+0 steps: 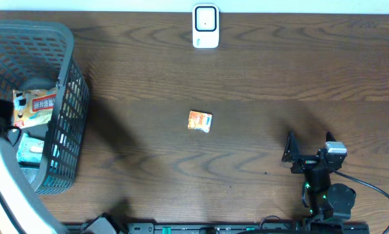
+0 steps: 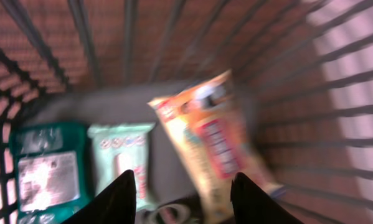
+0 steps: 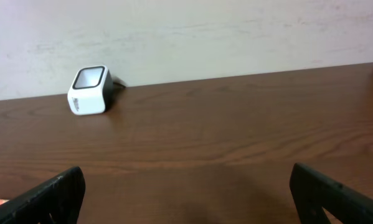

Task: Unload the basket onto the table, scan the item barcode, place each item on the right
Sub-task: 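Reach the left gripper back into the basket and grasp the mint-green pack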

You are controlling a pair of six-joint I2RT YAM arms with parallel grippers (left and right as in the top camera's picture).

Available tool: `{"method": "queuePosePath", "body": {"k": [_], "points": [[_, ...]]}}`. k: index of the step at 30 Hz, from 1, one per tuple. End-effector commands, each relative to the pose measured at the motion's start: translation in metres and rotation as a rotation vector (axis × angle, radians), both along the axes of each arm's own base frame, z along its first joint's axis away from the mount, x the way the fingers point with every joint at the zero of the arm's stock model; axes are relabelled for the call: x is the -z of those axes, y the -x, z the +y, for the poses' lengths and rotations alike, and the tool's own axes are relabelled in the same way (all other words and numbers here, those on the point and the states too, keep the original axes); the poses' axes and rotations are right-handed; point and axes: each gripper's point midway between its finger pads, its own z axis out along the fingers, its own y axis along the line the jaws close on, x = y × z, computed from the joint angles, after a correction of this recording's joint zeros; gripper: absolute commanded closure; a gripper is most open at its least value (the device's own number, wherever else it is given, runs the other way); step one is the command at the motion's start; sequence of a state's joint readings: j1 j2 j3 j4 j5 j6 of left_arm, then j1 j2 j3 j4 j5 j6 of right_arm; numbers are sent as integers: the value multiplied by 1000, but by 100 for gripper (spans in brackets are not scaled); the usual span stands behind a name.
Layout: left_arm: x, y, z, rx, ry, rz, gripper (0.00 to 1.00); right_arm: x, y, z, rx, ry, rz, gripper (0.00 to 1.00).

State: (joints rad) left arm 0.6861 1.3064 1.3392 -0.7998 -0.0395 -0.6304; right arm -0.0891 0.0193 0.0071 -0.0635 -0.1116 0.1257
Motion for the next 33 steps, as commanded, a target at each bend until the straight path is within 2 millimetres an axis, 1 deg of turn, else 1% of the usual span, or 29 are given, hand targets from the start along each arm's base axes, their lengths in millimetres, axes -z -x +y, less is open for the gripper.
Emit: {"method": "queuePosePath", "body": {"k": [1, 2, 4, 5, 7, 10, 13, 17, 19, 20, 21, 24, 26, 27, 28, 29, 33], "points": [[-42, 8, -18, 39, -62, -119, 48, 2, 0, 1, 0, -8, 6, 1], [-48, 13, -18, 23, -81, -129, 36, 2, 0, 1, 0, -8, 6, 1], [-48, 19, -17, 2, -90, -113, 20, 2, 0, 1, 0, -8, 6, 1], [-42, 19, -17, 2, -77, -96, 12, 2, 0, 1, 0, -8, 6, 1], [-21, 17, -17, 5, -24, -36, 6, 2, 0, 1, 0, -8, 6, 1], [24, 13, -14, 5, 75, 86, 5, 2, 0, 1, 0, -8, 6, 1], [73, 11, -12, 4, 184, 219, 5, 2, 0, 1, 0, -8, 6, 1], [123, 10, -11, 3, 287, 347, 4, 2, 0, 1, 0, -8, 6, 1], [143, 11, -11, -4, 327, 389, 4, 2, 0, 1, 0, -8, 6, 1], [157, 11, -11, -4, 349, 416, 4, 2, 0, 1, 0, -8, 6, 1], [161, 11, -12, -4, 356, 426, 4, 2, 0, 1, 0, -8, 6, 1], [184, 15, -14, -13, 400, 476, 4, 2, 0, 1, 0, -8, 6, 1], [195, 17, -15, -15, 414, 493, 4, 2, 0, 1, 0, -8, 6, 1], [199, 17, -15, -15, 417, 496, 4, 2, 0, 1, 0, -8, 6, 1], [208, 16, -15, -14, 415, 494, 3, 2, 0, 1, 0, -8, 6, 1], [213, 15, -14, -13, 410, 486, 0, 2, 0, 1, 0, -8, 6, 1], [232, 18, -16, -13, 396, 470, 1, 2, 0, 1, 0, -8, 6, 1]]}}
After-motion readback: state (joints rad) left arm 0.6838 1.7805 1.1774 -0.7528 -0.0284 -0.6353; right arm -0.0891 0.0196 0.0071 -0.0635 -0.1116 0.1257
